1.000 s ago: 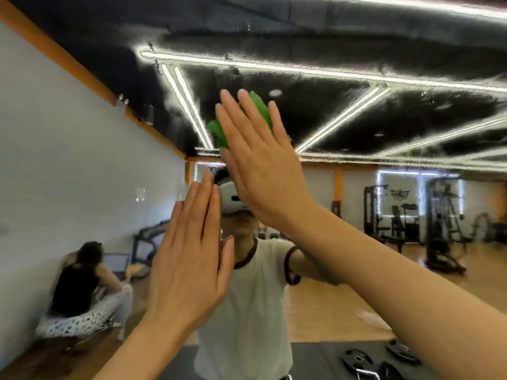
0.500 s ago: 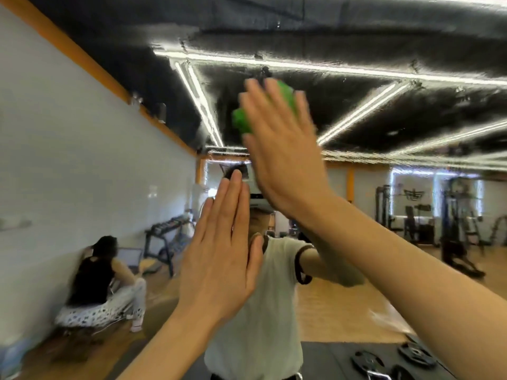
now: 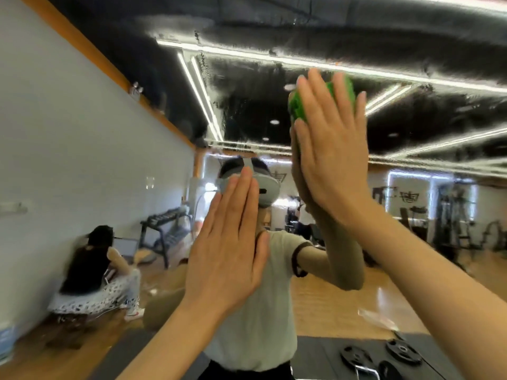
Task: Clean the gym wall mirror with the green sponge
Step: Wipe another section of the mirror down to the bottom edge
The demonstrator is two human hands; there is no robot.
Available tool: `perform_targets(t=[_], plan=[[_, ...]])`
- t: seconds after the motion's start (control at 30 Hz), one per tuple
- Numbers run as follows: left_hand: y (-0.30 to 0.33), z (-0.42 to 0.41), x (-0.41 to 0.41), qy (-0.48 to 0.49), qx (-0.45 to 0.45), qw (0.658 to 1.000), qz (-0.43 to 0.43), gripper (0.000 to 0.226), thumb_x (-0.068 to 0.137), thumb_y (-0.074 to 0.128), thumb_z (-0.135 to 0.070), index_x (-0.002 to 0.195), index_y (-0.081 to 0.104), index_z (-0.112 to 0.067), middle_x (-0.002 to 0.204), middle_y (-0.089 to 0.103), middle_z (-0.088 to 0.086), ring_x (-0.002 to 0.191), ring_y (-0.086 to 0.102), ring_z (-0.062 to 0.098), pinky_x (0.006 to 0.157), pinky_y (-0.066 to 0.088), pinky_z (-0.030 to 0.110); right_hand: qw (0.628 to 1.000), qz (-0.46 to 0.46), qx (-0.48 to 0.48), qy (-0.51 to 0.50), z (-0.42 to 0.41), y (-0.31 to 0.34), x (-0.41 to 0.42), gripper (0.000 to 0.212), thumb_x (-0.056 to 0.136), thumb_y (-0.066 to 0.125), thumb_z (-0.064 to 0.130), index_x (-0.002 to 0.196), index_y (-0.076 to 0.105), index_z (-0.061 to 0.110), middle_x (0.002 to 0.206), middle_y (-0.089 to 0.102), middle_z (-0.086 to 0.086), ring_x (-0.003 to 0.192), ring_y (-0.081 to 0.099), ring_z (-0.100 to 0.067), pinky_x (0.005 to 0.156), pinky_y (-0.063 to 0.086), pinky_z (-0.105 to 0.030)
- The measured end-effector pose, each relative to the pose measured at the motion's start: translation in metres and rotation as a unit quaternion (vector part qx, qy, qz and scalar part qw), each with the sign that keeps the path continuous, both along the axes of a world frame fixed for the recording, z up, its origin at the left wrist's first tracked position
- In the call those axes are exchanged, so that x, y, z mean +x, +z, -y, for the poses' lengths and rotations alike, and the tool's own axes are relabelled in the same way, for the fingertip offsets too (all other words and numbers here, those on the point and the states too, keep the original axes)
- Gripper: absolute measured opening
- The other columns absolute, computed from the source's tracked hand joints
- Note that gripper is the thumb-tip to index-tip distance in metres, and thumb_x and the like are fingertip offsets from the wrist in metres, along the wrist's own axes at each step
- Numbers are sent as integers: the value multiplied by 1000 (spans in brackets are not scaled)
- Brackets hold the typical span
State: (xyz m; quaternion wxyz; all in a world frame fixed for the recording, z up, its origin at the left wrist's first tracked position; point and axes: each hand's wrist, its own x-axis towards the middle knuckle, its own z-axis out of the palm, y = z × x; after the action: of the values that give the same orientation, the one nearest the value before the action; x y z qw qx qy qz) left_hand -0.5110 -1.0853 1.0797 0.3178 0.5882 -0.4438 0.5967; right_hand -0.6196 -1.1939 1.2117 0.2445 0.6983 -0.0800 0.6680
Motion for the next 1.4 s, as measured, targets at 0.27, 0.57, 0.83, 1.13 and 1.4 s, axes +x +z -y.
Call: perform_targets(t=[0.27,0.57,0.83,1.13,1.4], plan=[[0,-2,-2,-13,10,1000,-17,64,104,29,-26,161,14,-2,170,8,12,157,5,23,128,1,34,983,-152,-77,-68,26,-226,-40,66,99,46,27,160,21,18,168,17,1,155,11,-24,126,3,-46],[-21,-12,-15,-74,-8,996,-55,64,100,36,-16,159,17,0,169,11,13,157,3,22,127,-4,32,999,18,22,31,-11,-58,14,49,108,37,22,154,37,7,162,32,-11,153,21,-31,125,8,-50],[-81,-2,-15,-33,13,998,-59,63,100,38,-18,157,21,3,167,16,18,157,7,24,128,3,35,982,-175,-63,-36,13,-261,-32,65,97,52,23,157,26,16,169,14,-1,155,12,-21,126,3,-45],[-82,-1,-14,-19,11,998,-52,62,101,35,-19,157,20,3,166,14,15,157,6,22,127,1,34,995,50,71,47,7,-122,-3,52,106,43,13,155,31,3,163,27,-17,152,18,-33,125,-4,-41],[-84,0,-13,-7,19,999,-35,63,102,35,-24,158,18,-2,167,13,18,156,8,27,128,1,37,989,-142,-23,-22,14,-270,-30,70,94,56,15,156,25,11,169,13,-4,155,11,-20,126,-1,-42]])
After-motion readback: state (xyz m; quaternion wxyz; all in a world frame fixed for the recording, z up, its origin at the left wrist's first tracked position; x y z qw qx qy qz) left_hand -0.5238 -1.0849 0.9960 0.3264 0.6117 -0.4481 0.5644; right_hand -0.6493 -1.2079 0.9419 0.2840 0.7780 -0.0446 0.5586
